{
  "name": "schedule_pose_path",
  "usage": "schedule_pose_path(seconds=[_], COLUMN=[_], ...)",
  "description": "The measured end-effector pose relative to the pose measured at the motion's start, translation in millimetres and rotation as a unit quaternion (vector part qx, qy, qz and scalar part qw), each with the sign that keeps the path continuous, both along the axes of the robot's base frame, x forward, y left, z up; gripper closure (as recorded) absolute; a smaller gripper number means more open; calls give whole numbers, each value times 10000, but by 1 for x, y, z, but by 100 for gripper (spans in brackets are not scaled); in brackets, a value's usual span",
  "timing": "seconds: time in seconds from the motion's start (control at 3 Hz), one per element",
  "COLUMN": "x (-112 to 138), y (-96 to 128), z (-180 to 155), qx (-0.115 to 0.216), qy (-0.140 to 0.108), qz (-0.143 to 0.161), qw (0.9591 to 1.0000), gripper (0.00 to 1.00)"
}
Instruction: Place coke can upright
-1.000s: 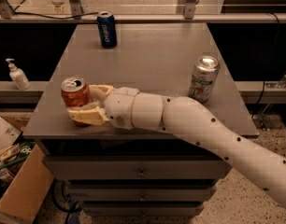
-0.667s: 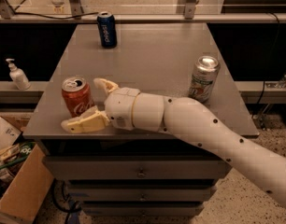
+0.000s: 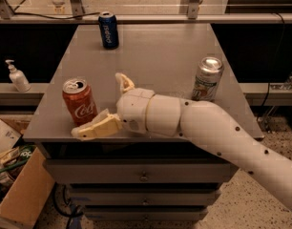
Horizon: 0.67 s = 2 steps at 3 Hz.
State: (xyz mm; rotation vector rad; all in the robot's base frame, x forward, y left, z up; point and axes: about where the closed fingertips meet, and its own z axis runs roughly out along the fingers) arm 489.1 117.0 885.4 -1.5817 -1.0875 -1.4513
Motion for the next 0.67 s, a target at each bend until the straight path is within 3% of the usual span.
schedule_pose_path(seconds=[0.33, 0.67], x=[-6, -5], y=[-38, -51], z=[6, 7], qx=[124, 144], qy=[-170, -186], qz=[-261, -385], qw=[9994, 9990], gripper=[0, 0])
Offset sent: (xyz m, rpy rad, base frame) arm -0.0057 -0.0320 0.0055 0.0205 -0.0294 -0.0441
